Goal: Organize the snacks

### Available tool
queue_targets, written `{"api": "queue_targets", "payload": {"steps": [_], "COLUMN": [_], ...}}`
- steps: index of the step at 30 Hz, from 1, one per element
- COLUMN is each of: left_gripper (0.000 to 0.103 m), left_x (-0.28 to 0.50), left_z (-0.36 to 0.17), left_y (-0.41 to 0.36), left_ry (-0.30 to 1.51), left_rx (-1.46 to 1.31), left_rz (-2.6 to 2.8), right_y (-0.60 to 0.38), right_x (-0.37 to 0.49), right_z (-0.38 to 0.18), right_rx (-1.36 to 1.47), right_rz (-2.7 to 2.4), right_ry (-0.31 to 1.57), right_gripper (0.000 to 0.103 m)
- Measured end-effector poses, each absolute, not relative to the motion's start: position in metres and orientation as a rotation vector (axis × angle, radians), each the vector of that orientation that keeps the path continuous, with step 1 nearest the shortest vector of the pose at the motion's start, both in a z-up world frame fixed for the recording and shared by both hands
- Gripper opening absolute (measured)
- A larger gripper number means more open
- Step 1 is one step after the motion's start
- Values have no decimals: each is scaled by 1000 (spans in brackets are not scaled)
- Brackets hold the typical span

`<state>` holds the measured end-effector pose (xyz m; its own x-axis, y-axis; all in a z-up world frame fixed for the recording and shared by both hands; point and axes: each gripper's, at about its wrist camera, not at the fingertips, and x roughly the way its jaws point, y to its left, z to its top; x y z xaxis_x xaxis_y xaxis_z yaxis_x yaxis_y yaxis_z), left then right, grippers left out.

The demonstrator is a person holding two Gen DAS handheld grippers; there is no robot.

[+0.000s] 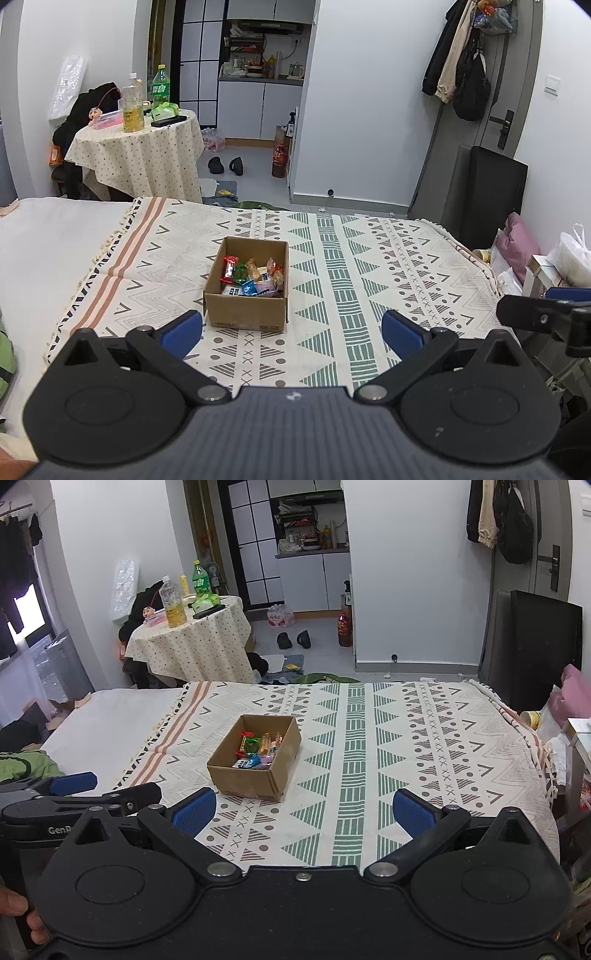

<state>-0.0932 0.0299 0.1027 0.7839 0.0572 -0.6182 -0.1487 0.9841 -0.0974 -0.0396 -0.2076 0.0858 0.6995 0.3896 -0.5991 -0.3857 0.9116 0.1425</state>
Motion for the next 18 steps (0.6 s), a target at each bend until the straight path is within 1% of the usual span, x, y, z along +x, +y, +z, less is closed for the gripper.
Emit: {"api": "queue_targets", "payload": {"steps": [18], "left_gripper": [103], "left_x": [-94], "left_z": [104], "left_y": [30], "left_ry": [661], "left_rx": [-141], "left_rz": [111], "right_y": [-207], "right_x": [-39], "right_z": [84], "right_rx": [0], "right_rz": [430], "right_ry": [678], "right_gripper": [103]}}
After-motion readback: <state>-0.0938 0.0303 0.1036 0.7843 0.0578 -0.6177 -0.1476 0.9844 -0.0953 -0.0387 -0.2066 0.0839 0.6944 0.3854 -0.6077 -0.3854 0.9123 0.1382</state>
